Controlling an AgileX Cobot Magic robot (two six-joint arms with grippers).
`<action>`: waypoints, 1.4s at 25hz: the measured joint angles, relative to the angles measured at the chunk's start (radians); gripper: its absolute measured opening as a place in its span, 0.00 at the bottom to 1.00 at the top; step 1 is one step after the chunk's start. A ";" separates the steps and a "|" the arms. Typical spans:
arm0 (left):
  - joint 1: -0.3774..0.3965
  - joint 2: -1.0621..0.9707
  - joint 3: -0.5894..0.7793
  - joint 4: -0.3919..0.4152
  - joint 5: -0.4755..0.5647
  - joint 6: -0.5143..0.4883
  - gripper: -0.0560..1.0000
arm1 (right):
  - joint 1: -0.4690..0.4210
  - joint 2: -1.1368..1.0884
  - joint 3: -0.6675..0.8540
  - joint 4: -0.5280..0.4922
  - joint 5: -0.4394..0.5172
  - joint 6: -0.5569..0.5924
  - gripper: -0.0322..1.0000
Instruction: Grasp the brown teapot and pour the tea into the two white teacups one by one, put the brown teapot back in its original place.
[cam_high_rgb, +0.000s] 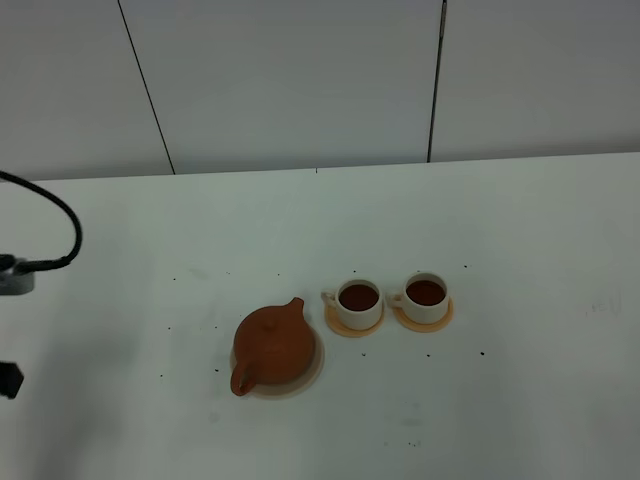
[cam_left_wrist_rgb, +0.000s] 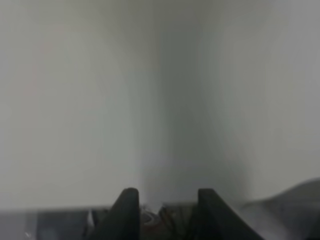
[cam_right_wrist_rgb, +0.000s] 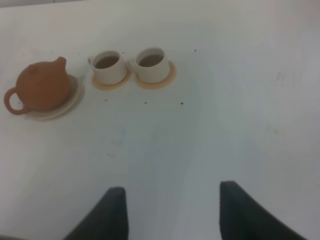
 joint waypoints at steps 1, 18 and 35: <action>0.015 -0.051 0.038 0.000 -0.001 -0.012 0.38 | 0.000 0.000 0.000 0.000 0.000 0.000 0.43; 0.043 -0.812 0.470 -0.098 -0.136 -0.056 0.38 | 0.000 0.000 0.000 0.000 0.000 0.000 0.43; 0.028 -1.212 0.478 -0.119 -0.143 -0.051 0.38 | 0.000 0.000 0.000 0.000 0.000 0.001 0.43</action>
